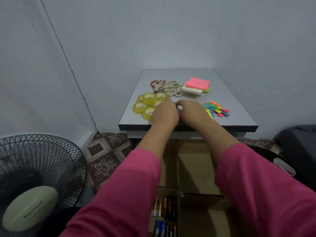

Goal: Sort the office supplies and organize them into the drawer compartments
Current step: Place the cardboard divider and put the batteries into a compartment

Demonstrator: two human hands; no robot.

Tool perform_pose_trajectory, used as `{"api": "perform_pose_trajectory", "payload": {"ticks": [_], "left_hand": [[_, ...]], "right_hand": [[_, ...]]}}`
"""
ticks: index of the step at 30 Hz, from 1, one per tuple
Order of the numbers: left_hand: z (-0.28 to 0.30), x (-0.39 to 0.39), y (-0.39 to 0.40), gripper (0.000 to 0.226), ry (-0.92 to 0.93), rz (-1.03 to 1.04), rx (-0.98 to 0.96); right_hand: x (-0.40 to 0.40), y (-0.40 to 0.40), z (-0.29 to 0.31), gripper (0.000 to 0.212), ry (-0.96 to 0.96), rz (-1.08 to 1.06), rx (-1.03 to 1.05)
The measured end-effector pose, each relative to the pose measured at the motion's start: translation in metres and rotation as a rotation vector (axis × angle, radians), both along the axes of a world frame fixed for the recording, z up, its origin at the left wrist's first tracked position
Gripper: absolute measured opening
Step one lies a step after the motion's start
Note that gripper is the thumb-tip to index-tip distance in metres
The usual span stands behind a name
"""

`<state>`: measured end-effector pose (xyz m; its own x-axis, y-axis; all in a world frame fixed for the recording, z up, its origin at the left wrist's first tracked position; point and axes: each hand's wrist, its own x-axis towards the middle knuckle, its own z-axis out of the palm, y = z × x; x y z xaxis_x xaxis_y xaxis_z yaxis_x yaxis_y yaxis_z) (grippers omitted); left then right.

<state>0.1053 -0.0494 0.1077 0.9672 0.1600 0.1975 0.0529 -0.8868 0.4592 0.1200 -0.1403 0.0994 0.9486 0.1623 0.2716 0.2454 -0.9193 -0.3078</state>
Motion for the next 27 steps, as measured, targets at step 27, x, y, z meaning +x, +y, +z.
{"api": "perform_pose_trajectory", "payload": {"ticks": [27], "left_hand": [[-0.014,-0.127,0.064,0.011,0.005,-0.139,-0.601]], "right_hand": [[-0.141,-0.022,-0.050,0.016,0.006,-0.105,0.855]]}}
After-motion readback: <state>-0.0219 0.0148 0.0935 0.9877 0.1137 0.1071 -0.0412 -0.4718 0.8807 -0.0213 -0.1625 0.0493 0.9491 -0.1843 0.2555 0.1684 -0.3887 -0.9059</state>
